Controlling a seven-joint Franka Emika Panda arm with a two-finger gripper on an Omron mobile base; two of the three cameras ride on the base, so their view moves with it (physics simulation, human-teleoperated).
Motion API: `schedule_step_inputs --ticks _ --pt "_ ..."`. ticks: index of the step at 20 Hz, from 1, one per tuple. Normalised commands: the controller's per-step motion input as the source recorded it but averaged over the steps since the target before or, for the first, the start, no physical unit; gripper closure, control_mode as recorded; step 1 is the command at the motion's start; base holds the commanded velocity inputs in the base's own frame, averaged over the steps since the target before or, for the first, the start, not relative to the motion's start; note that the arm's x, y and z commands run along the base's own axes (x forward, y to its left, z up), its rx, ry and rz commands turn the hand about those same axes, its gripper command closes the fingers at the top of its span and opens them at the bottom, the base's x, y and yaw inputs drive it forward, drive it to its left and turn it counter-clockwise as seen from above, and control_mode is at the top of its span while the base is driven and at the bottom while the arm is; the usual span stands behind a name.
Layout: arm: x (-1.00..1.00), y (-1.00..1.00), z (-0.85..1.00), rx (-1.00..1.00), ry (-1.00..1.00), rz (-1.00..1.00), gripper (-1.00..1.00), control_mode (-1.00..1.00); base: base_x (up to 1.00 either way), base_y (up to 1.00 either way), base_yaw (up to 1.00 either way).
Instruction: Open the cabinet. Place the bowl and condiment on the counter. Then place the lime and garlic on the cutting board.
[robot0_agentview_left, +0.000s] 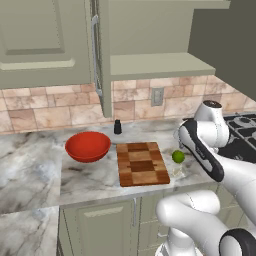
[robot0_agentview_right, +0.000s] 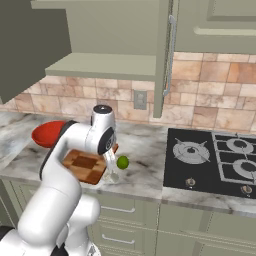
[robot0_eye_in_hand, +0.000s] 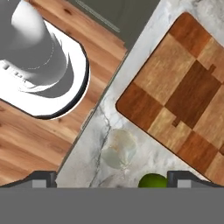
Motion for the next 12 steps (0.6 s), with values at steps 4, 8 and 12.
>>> schedule_step_inputs --ticks 4,8,12 --pt "0.13 -0.14 -0.15 -0.05 -0.02 0.01 -1.00 -1.00 0.00 0.00 0.00" --pt "0.23 -0.09 -0.17 -0.03 -0.04 0.01 -1.00 -1.00 0.00 0.00 0.00" --pt "0.22 -0.13 -0.18 -0.01 -0.02 0.02 -1.00 -1.00 0.00 0.00 0.00"
